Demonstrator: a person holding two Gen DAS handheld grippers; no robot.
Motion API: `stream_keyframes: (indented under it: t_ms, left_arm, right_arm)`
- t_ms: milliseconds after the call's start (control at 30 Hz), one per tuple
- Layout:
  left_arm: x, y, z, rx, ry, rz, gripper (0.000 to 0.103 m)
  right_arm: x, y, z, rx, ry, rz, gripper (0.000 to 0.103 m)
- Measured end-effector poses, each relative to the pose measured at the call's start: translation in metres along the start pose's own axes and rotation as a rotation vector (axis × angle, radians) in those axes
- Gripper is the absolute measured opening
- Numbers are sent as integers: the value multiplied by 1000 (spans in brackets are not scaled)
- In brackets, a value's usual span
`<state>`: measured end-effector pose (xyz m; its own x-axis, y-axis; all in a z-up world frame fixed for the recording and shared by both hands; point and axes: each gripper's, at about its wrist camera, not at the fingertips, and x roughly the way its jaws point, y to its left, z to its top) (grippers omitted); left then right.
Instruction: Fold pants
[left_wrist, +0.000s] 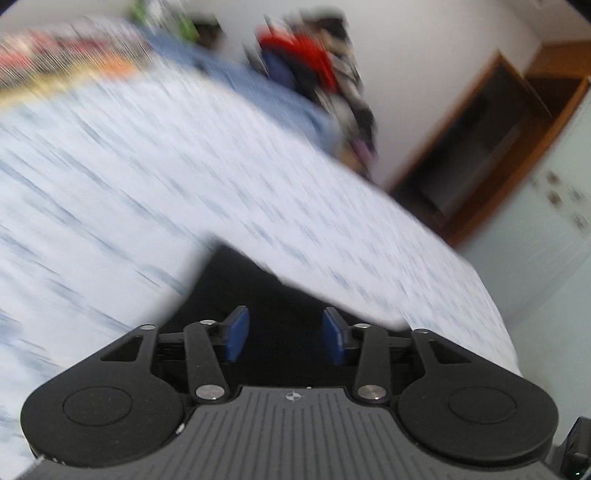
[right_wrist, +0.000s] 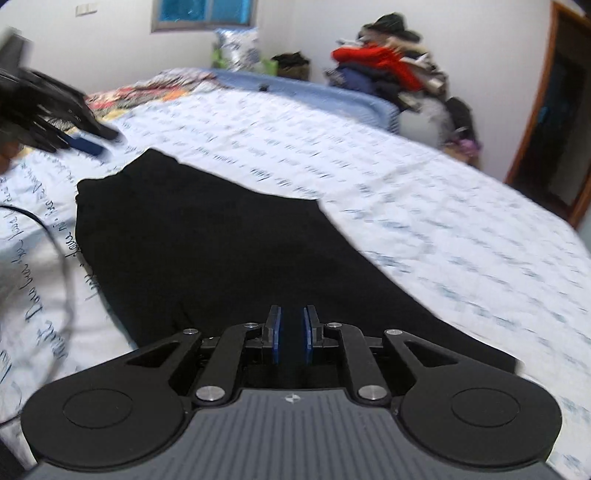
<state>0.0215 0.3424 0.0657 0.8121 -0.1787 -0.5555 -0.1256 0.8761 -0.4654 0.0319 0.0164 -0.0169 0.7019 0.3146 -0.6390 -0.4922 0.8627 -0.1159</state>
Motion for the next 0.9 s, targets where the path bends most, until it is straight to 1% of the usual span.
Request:
stream_keyframes:
  t_ms: [33,100,133,200,267,333,367,400,433,467,500,567,633,700,767,900]
  left_arm:
    - [-16,8,3,-18,-51,23,55]
    - [-43,22,7,-58,-134,54,58]
    - [-55,30,9,-75,-168,72,59]
    - [-72,41,10,-90,-217,116,59]
    - [-81,50,14,-92,-236,147,59]
    - [-80,52,11,-92,-238,165,59]
    - [-77,53,11,-90,-234,178,60]
    - [-72,53,9,-92,-225,189,60]
    - [-69,54,2,-95,-213,197,60]
    - [-64,55,-2,-101,-201,209,60]
    - [-61,58,-6,-111,-189,219,60]
    - [-55,64,-16,-135,-168,217,60]
    - [-54,70,-21,-151,-152,209,60]
    - [-55,77,-26,-158,-147,212,61]
    - [-57,86,-28,-174,-146,219,61]
    - [-58,105,-29,-218,-142,237,62]
  right_arm:
    - [13,3,2,-4,26,14,12]
    - [40,9,-2,-8,103,29,12]
    - [48,6,-2,-20,65,23,13]
    - [47,6,1,-28,71,18,14]
    - [41,9,11,-21,61,11,14]
    - [28,32,23,-106,3,28,14]
    - [26,49,30,-167,-20,38,18]
    - [28,67,36,-233,-36,55,31]
    - [29,87,41,-305,-51,78,40]
    - [32,108,45,-373,-70,99,60]
    - [35,129,46,-443,-92,118,69]
    - [40,167,46,-559,-141,148,69]
    - [49,194,50,-641,-158,172,69]
    - [62,211,52,-704,-171,143,69]
    - [77,220,56,-742,-167,107,69]
    - [94,228,60,-749,-153,115,69]
